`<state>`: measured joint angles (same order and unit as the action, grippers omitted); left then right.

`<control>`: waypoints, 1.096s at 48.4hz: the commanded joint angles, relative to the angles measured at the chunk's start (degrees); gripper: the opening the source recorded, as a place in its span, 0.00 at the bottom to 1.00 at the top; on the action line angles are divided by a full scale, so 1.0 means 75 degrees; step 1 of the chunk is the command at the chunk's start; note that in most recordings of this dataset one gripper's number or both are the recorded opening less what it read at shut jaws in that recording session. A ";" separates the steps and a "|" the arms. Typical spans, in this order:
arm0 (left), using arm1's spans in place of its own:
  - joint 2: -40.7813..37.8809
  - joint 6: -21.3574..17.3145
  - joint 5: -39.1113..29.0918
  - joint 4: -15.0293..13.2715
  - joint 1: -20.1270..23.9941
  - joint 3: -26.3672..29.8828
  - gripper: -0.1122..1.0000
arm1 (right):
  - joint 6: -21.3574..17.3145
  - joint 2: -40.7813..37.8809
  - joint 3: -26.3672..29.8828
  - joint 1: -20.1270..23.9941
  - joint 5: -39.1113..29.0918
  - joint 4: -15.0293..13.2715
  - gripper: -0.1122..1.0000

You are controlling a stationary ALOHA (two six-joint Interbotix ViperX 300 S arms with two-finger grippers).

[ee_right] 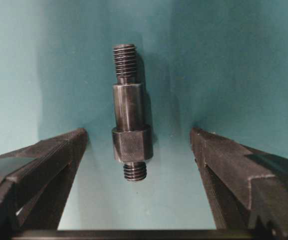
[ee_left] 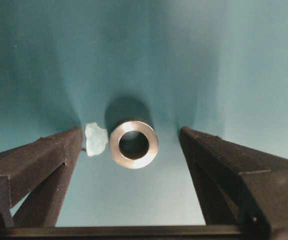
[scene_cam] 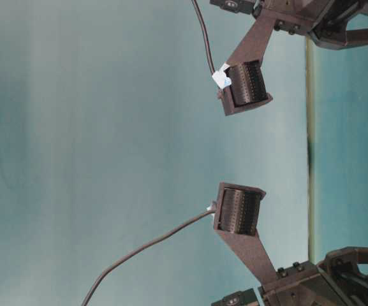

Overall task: Insert the washer onto the shaft with both hands.
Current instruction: 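Close left gripper on the washer and right gripper on the shaft collar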

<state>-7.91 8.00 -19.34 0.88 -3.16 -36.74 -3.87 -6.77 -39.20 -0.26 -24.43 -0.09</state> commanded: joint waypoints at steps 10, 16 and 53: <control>0.0047 0.0047 0.0047 0.0023 0.0012 0.0035 0.94 | 0.0047 -0.0047 0.0012 -0.0012 0.0035 0.0000 0.95; 0.0035 0.0070 0.0047 0.0012 0.0012 0.0012 0.94 | 0.0059 -0.0047 0.0012 -0.0023 0.0035 0.0000 0.94; 0.0035 -0.0012 0.0047 0.0023 -0.0211 -0.0059 0.41 | 0.0059 -0.0047 -0.0023 -0.0164 -0.0047 0.0000 0.13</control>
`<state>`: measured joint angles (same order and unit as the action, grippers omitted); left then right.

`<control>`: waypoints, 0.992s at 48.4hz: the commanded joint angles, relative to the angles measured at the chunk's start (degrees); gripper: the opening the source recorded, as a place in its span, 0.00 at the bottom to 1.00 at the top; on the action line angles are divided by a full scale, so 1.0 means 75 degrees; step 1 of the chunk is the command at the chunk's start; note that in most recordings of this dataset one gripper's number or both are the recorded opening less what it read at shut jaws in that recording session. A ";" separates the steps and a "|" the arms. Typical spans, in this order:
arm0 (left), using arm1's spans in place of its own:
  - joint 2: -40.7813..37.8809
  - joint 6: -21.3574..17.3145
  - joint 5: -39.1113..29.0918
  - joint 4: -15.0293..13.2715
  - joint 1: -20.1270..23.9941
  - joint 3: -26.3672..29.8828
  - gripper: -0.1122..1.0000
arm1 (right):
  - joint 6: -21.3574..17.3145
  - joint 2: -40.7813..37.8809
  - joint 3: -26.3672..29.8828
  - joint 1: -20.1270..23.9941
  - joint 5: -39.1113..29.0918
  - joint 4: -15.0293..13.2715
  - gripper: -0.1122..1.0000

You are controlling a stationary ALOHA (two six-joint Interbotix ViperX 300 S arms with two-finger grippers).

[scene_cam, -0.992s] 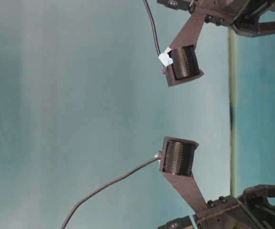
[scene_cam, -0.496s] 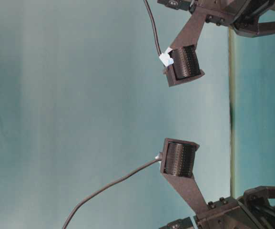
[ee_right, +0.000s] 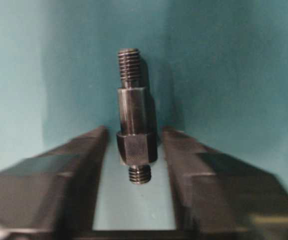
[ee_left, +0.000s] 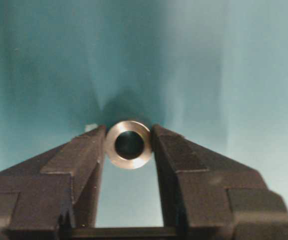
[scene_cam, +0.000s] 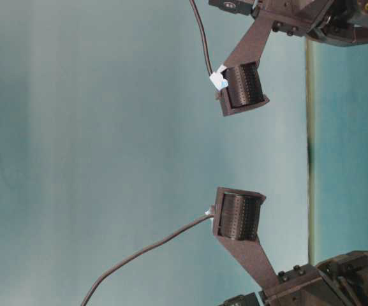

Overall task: Insert the washer onto the shaft with both hands.
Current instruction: 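Close left gripper on the washer and right gripper on the shaft collar, then lift both objects and bring the grippers toward each other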

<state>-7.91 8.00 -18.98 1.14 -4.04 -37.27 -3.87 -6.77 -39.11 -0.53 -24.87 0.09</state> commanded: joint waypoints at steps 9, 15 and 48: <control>0.0035 -0.0012 0.0000 -0.0012 -0.0105 -0.0012 0.41 | 0.0059 -0.0035 -0.0035 -0.0129 0.0000 -0.0023 0.10; 0.0035 -0.0012 0.0000 -0.0012 -0.0105 -0.0012 0.41 | 0.0059 -0.0035 -0.0023 -0.0129 0.0000 -0.0035 0.10; 0.0070 0.0000 0.0047 -0.0012 -0.0105 -0.0012 0.41 | 0.0059 0.0117 -0.0094 -0.0129 0.0176 -0.0035 0.10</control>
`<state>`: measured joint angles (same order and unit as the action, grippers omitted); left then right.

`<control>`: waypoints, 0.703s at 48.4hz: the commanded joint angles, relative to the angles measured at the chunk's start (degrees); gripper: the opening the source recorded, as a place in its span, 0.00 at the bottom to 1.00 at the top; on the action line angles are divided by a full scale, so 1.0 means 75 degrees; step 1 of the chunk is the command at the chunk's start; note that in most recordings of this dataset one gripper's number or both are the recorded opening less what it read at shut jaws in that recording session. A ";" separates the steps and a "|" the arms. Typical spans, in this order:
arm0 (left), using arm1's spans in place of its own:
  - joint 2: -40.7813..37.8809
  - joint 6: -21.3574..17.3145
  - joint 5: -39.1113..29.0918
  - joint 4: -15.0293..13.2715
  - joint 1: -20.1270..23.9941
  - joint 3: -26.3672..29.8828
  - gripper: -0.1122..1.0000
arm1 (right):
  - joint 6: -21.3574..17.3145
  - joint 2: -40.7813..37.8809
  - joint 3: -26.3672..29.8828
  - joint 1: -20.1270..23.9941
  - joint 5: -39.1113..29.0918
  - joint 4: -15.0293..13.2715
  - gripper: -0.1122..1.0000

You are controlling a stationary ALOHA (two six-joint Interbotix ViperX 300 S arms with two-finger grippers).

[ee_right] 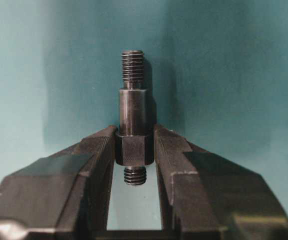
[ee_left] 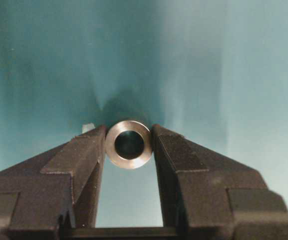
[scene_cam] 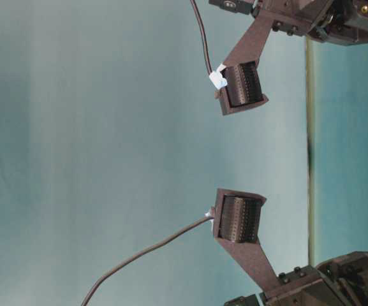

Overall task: Insert the washer onto the shaft with both hands.
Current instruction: 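Lift both objects and bring the grippers toward each other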

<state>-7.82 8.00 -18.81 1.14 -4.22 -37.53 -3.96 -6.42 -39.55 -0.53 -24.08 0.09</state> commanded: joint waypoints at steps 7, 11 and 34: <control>0.0199 0.0000 0.0094 -0.0023 -0.0082 0.0023 0.41 | 0.0035 0.0293 -0.0129 -0.0082 0.0094 -0.0023 0.10; 0.0328 0.0000 0.0141 -0.0012 -0.0082 0.0012 0.41 | 0.0023 0.0480 -0.0234 -0.0047 0.0152 -0.0023 0.10; 0.0844 -0.0012 0.0973 -0.0012 -0.0082 -0.0258 0.41 | -0.0023 0.1312 -0.0832 0.0059 0.1301 0.0023 0.10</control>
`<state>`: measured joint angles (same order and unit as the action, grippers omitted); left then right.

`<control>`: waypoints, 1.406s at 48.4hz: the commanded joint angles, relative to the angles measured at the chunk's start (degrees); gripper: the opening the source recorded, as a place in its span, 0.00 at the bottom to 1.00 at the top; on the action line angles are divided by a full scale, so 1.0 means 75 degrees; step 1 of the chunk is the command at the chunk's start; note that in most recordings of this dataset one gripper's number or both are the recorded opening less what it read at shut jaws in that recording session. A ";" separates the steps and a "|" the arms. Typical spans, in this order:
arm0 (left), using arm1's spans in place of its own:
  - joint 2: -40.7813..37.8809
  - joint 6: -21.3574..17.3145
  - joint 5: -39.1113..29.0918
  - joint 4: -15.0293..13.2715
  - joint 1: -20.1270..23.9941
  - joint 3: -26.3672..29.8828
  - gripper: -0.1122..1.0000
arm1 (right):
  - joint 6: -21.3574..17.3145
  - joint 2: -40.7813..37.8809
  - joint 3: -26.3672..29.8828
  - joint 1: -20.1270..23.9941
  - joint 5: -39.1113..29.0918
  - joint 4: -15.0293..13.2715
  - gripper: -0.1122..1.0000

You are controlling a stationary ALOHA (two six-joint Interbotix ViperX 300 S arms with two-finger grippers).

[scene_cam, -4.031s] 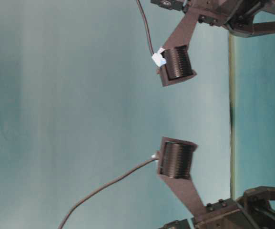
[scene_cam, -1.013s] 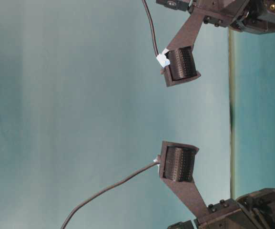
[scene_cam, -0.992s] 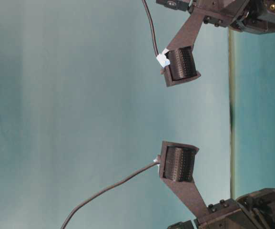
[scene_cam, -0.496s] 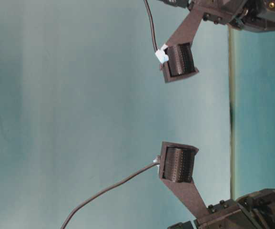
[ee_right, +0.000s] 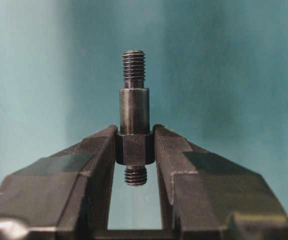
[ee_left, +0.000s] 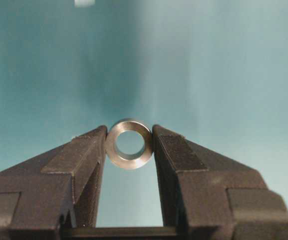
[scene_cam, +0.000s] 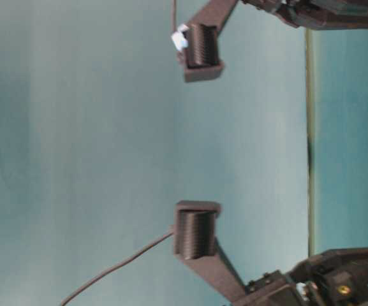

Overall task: Insert the washer onto the shaft with both hands.
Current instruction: 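Lift both objects and bring the grippers toward each other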

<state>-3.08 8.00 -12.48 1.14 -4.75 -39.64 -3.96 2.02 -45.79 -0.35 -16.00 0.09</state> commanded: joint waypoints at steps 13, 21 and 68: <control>0.0434 0.0047 0.1395 -0.0012 0.0000 -0.0316 0.41 | -0.0035 0.0234 -0.0105 0.0211 0.0750 0.0047 0.10; 0.0551 0.0082 0.2133 -0.0012 0.0000 -0.0551 0.41 | -0.0035 0.0352 -0.0316 0.0363 0.1195 0.0164 0.10; 0.0480 0.0141 0.4078 -0.0012 -0.0012 -0.0445 0.41 | -0.1313 0.0762 -0.1207 0.1207 0.3457 0.0199 0.10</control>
<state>0.44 8.88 17.05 1.05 -4.75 -44.38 -13.27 7.03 -55.20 8.44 8.53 1.49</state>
